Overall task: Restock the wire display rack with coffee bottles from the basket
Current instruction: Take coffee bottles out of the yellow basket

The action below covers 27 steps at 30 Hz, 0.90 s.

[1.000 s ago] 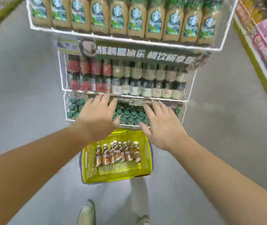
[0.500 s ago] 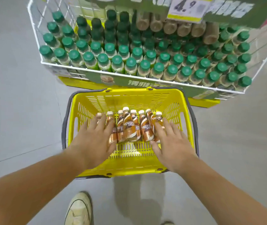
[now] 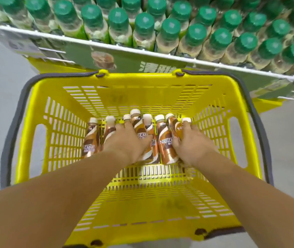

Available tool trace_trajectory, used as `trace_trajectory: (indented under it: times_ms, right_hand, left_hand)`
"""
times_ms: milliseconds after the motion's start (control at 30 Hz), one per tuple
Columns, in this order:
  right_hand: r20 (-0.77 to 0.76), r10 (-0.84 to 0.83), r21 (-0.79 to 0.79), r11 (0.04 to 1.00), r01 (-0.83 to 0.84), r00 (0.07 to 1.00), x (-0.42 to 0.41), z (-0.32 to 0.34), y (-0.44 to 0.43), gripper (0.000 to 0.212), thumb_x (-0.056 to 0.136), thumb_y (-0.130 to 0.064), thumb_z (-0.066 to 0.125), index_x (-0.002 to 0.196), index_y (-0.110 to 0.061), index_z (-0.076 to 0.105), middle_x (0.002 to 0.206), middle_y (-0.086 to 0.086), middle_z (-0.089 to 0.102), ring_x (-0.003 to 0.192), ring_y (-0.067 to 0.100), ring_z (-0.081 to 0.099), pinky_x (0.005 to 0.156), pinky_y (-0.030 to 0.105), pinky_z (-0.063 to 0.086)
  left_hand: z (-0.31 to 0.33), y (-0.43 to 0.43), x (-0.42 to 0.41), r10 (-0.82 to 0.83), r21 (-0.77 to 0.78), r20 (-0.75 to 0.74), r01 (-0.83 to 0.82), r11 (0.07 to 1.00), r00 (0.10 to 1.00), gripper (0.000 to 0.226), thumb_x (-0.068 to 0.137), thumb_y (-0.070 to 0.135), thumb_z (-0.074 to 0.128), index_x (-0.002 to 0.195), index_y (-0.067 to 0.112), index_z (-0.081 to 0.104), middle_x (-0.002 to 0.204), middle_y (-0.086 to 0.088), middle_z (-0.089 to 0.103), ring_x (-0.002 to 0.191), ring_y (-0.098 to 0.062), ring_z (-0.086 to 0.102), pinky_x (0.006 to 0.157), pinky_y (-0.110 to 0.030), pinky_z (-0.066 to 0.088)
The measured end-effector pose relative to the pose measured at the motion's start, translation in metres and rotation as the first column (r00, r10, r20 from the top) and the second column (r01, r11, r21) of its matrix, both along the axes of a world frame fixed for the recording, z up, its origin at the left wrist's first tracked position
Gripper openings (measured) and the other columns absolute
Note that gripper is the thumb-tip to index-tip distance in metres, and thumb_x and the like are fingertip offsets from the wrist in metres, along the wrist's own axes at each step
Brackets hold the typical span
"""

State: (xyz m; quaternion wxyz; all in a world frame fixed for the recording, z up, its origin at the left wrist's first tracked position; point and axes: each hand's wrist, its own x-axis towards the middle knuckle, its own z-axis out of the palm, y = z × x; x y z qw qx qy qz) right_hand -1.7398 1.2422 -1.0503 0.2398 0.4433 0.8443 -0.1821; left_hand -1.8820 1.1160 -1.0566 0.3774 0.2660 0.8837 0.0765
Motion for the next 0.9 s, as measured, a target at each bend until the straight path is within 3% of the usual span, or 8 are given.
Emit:
trace_trajectory:
  times_ms: [100, 167, 200, 333, 500, 667, 800, 900]
  right_hand:
    - [-0.045, -0.112, -0.032, 0.993, 0.110, 0.993, -0.005, -0.005, -0.001, 0.063, 0.094, -0.041, 0.057, 0.142, -0.005, 0.037, 0.136, 0.017, 0.047, 0.121, 0.037, 0.055, 0.094, 0.041, 0.046]
    - [-0.093, -0.177, -0.063, 0.983, 0.171, 0.980, -0.007, -0.001, -0.001, 0.056, 0.089, -0.036, 0.066, 0.133, -0.005, 0.048, 0.129, 0.017, 0.052, 0.116, 0.036, 0.057, 0.093, 0.040, 0.047]
    - [-0.116, -0.194, -0.076, 0.980, 0.186, 0.974, -0.006, 0.003, -0.001, 0.053, 0.088, -0.033, 0.068, 0.130, -0.006, 0.051, 0.127, 0.017, 0.052, 0.114, 0.036, 0.058, 0.092, 0.039, 0.048]
    - [-0.263, -0.207, -0.078, 0.978, 0.193, 0.942, 0.002, 0.034, -0.011, 0.046, 0.083, -0.027, 0.071, 0.121, -0.006, 0.054, 0.121, 0.015, 0.049, 0.108, 0.037, 0.056, 0.094, 0.042, 0.046]
    - [-0.447, -0.229, -0.040, 0.971, 0.237, 0.865, 0.009, 0.115, -0.024, 0.045, 0.079, -0.027, 0.070, 0.119, -0.014, 0.057, 0.114, 0.007, 0.051, 0.103, 0.033, 0.054, 0.086, 0.043, 0.047]
    - [-0.569, -0.251, -0.095, 0.966, 0.240, 0.783, 0.014, 0.230, -0.038, 0.051, 0.077, -0.026, 0.072, 0.125, -0.022, 0.055, 0.109, 0.000, 0.061, 0.102, 0.026, 0.057, 0.087, 0.042, 0.049]
    - [-0.658, -0.294, -0.109, 0.948, 0.298, 0.694, 0.009, 0.342, -0.048, 0.057, 0.072, -0.028, 0.071, 0.126, -0.030, 0.052, 0.109, -0.006, 0.057, 0.104, 0.022, 0.056, 0.087, 0.041, 0.049]
    - [-0.705, -0.284, -0.075, 0.941, 0.330, 0.650, 0.004, 0.433, -0.050, 0.071, 0.074, -0.025, 0.070, 0.140, -0.028, 0.045, 0.122, -0.006, 0.054, 0.115, 0.018, 0.051, 0.094, 0.040, 0.048]
  left_hand:
    - [-0.005, 0.008, 0.003, 0.151, -0.023, 0.045, -0.150, 0.988, 0.988, 0.067, 0.081, 0.059, 0.068, 0.121, 0.006, 0.057, 0.113, -0.015, 0.065, 0.093, -0.029, 0.067, 0.073, -0.036, 0.054]
    - [-0.003, 0.009, 0.003, 0.199, -0.002, 0.090, -0.200, 0.980, 0.976, 0.052, 0.080, 0.051, 0.072, 0.101, 0.004, 0.067, 0.081, -0.008, 0.072, 0.061, -0.017, 0.065, 0.048, -0.026, 0.043]
    - [0.001, 0.007, 0.003, 0.204, 0.015, 0.102, -0.207, 0.978, 0.974, 0.046, 0.079, 0.049, 0.075, 0.093, 0.006, 0.069, 0.072, -0.006, 0.070, 0.056, -0.014, 0.062, 0.045, -0.025, 0.039]
    - [0.031, 0.000, 0.004, 0.195, 0.137, 0.120, -0.211, 0.968, 0.974, 0.037, 0.074, 0.043, 0.080, 0.086, 0.013, 0.064, 0.076, -0.003, 0.066, 0.068, -0.020, 0.061, 0.055, -0.028, 0.039]
    - [0.113, -0.010, -0.001, 0.218, 0.250, 0.123, -0.243, 0.937, 0.968, 0.027, 0.069, 0.035, 0.081, 0.082, 0.021, 0.062, 0.079, 0.000, 0.067, 0.069, -0.014, 0.062, 0.052, -0.027, 0.040]
    - [0.227, -0.017, -0.003, 0.188, 0.359, 0.052, -0.194, 0.913, 0.981, 0.028, 0.065, 0.039, 0.078, 0.082, 0.024, 0.062, 0.088, -0.005, 0.066, 0.074, -0.021, 0.063, 0.063, -0.035, 0.047]
    - [0.340, -0.018, 0.000, 0.162, 0.439, -0.002, -0.144, 0.887, 0.987, 0.033, 0.060, 0.048, 0.066, 0.088, 0.032, 0.061, 0.092, 0.005, 0.057, 0.078, -0.009, 0.057, 0.072, -0.038, 0.051]
    - [0.434, -0.016, 0.002, 0.142, 0.511, -0.010, -0.117, 0.852, 0.990, 0.022, 0.065, 0.040, 0.069, 0.082, 0.029, 0.062, 0.087, 0.004, 0.059, 0.079, -0.009, 0.058, 0.071, -0.038, 0.053]
